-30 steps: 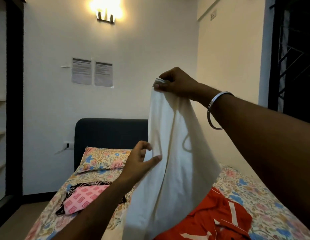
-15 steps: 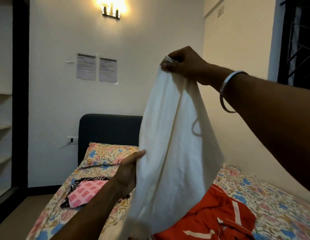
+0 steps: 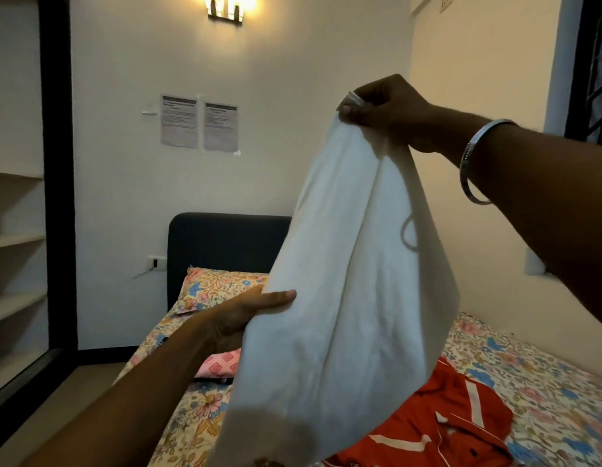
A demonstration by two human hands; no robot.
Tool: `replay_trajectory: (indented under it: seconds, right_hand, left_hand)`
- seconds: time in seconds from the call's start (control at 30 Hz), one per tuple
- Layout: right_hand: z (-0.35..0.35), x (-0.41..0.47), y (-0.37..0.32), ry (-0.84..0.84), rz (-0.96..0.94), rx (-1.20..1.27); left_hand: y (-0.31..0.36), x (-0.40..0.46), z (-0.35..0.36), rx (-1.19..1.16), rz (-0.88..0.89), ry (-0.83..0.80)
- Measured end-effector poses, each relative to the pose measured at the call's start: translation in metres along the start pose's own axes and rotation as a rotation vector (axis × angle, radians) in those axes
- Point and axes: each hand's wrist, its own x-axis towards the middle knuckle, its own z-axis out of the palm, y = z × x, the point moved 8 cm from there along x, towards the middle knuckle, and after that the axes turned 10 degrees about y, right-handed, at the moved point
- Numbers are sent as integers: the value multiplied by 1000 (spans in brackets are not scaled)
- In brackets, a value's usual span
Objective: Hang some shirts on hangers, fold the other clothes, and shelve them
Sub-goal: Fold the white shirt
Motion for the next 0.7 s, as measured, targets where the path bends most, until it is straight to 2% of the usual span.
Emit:
replay_trajectory:
  seconds: [0.13, 0.23, 0.3, 0.37, 0.53, 0.63, 0.7]
  right_hand:
    - [-12, 5, -9, 66, -43, 28]
    - [-19, 7, -8, 100, -53, 35]
    - [-14, 5, -3, 115, -46, 24]
    - [-3, -1, 0, 103, -45, 0]
    - [17, -8, 0, 61, -64, -29]
    - [13, -9, 1, 70, -80, -70]
    - [9, -9, 4, 67, -73, -82]
  left_hand:
    - [45, 0, -33, 124, 299, 198]
    - [67, -11, -61, 85, 490, 379]
    - [56, -22, -57, 50, 456, 369]
    - [26, -25, -40, 52, 329, 313]
    - [-45, -24, -9, 493, 253, 147]
    - [-76, -12, 13, 488, 164, 20]
    - [-77, -4, 20, 529, 176, 27]
